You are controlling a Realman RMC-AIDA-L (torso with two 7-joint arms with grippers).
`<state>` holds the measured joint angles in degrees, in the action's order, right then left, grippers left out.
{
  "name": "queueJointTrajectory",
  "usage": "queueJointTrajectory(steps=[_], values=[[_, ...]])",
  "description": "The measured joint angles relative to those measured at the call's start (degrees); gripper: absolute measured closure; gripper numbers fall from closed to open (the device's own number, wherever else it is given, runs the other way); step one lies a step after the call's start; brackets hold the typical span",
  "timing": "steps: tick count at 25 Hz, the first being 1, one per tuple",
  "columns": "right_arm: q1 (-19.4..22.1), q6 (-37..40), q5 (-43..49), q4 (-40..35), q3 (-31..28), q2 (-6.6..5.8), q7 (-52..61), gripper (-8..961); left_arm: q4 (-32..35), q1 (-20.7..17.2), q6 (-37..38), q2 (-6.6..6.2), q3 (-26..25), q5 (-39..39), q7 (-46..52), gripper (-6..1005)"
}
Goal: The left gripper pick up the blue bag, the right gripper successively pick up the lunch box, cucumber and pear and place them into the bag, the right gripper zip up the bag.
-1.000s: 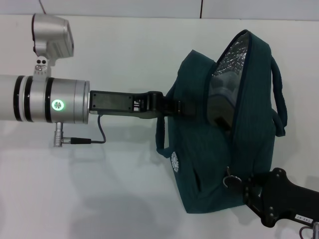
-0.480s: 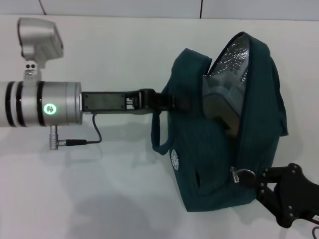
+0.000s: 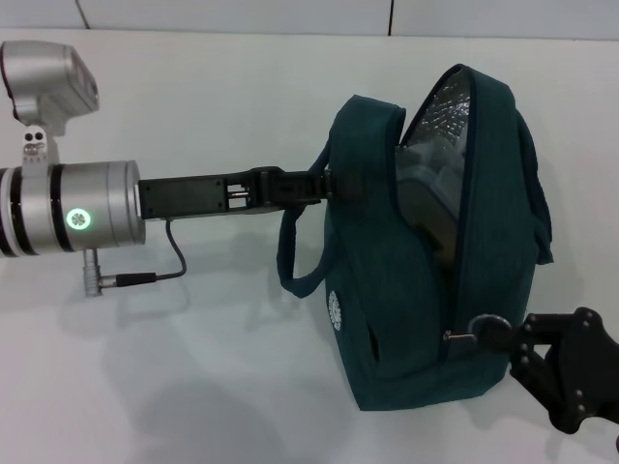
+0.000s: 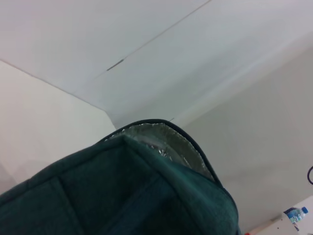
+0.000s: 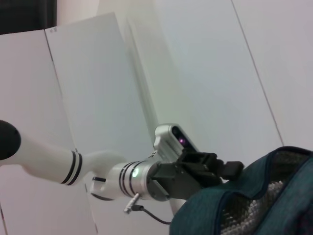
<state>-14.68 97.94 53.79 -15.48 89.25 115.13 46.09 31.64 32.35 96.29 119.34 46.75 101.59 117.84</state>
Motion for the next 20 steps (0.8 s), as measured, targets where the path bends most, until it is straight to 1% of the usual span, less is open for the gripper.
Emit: queueJointTrajectory(steps=[1,9,15,20], values=[[0.1,0.2,0.0,0.0,-0.2,0.00,0.0,937,0.0,0.0,0.2,0.01,0.0,-0.1,-0.4,671],[0.3,1.3,0.0,0.0,-1.3,0.00,0.0,937,0.0,-0.3,3.8,0.01,0.1,-2.0,-5.9,454],[-0.1,2.6,-0.5,-0.7,-2.5,0.03,-0.4,937,0.0,-1.9,5.2,-0.16,0.1,-3.8,-9.6,354],[-0.8,3.0,-1.0,-2.0,-3.5,0.07,-0.4,937,0.0,-3.8,6.5,-0.86,0.0,-4.2,-12.9,270]])
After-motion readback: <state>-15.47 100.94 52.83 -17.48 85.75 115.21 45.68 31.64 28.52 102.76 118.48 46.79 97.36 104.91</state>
